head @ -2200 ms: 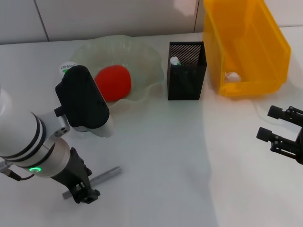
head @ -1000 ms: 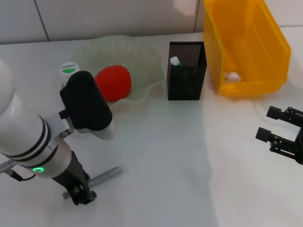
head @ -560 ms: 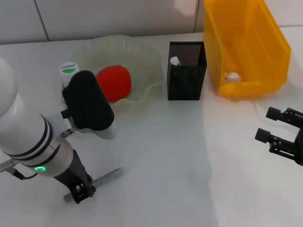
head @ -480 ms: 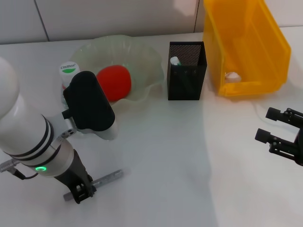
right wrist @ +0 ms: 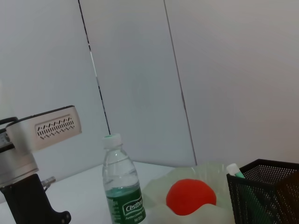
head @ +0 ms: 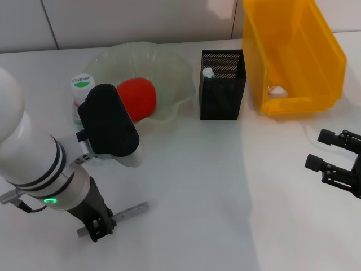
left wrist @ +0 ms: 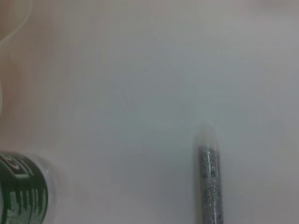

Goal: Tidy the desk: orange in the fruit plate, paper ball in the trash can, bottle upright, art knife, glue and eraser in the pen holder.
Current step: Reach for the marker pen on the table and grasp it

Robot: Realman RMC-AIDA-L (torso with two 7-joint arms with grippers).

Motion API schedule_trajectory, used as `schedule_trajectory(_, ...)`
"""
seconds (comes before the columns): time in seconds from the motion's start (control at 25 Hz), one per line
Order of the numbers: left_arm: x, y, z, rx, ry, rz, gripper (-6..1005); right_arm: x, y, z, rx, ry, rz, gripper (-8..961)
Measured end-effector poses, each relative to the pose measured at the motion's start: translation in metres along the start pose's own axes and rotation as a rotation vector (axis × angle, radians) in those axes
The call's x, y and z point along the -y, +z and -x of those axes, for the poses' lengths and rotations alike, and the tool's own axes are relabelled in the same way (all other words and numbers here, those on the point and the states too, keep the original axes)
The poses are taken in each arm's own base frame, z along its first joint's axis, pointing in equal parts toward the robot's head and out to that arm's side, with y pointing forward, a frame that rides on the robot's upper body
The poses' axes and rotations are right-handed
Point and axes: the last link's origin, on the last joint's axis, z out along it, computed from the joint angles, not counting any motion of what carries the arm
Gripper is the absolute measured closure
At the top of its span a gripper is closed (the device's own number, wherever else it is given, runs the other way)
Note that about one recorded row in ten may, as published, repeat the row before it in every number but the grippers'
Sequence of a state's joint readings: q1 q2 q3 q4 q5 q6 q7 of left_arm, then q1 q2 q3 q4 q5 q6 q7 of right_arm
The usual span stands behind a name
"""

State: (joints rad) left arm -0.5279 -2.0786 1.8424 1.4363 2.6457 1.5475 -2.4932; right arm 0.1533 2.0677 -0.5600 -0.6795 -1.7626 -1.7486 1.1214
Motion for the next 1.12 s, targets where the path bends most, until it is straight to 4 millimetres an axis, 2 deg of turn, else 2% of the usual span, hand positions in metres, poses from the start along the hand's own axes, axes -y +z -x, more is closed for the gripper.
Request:
schedule_trajectory(0.16, -0.001, -0.002, -0.002, -0.013, 0.011, -0.003, 851, 0.001, -0.003, 0.002, 0.017, 0.005, -0.016, 325)
schedule_trajectory(0.32, -0.002, -0.003, -0.003, -0.026, 0.018, -0.003, 865, 0.006, -0.019, 0.01, 0.113, 0.03, -0.09, 327)
schedule_trajectory(0.52, -0.002, -0.002, -0.004, -0.036, 0.018, 0.003, 874, 0.008, -0.028, 0.014, 0.156, 0.04, -0.115, 330)
schedule_trajectory(1.12, -0.003, -0.004, -0.005, -0.053, 0.027, 0.001, 881, 0.008, -0.025, 0.013, 0.159, 0.048, -0.107, 338)
